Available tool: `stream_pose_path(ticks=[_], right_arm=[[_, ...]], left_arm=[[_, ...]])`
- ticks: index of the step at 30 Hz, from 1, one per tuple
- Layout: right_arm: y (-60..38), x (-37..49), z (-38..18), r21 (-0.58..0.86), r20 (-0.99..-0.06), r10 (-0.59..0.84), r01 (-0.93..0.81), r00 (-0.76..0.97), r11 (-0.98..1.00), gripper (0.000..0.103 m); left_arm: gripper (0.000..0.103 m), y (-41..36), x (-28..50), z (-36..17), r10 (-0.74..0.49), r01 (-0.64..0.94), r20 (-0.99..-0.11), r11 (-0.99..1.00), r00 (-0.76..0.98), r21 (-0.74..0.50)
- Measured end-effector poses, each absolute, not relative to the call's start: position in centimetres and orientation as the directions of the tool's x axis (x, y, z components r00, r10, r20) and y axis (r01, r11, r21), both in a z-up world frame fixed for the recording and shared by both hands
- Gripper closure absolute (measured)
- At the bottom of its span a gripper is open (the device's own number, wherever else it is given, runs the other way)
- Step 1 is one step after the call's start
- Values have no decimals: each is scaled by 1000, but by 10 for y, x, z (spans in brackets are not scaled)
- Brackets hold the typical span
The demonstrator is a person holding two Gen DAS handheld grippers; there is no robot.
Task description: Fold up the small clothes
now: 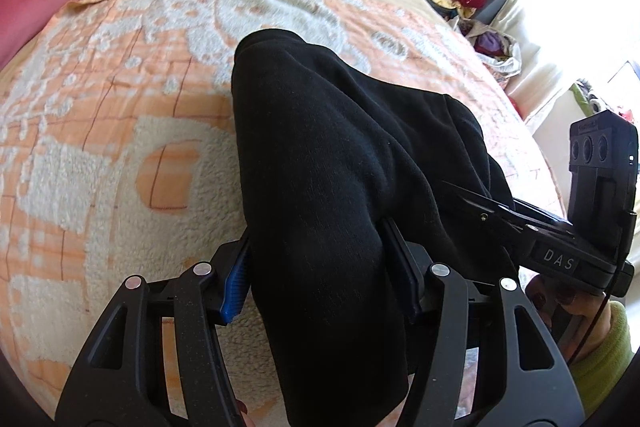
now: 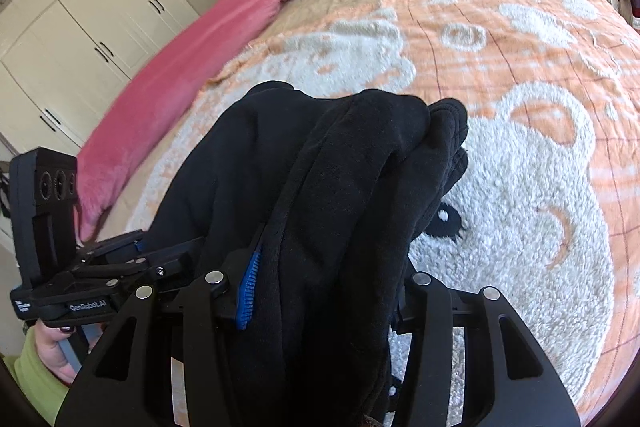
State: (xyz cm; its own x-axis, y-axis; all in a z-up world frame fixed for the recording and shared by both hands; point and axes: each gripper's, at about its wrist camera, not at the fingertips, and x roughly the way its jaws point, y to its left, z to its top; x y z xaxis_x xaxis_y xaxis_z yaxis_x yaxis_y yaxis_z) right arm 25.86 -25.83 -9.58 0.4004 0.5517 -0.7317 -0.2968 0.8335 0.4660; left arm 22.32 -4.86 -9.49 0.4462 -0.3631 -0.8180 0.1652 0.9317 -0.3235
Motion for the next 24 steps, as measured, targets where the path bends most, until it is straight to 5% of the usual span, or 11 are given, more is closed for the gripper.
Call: stream_pose_path(ticks=[19,24], right_arm=[[-263,248,-96,372,-777,446,-248,444,894,29],[-271,229,-70,347,-725,425,-245,542,905,5]], left_arm=[[38,-43,217,-104,-327,138,-831,945,450,-297],[38,-41,210,-90,-297,147,-825,955,482,-258]])
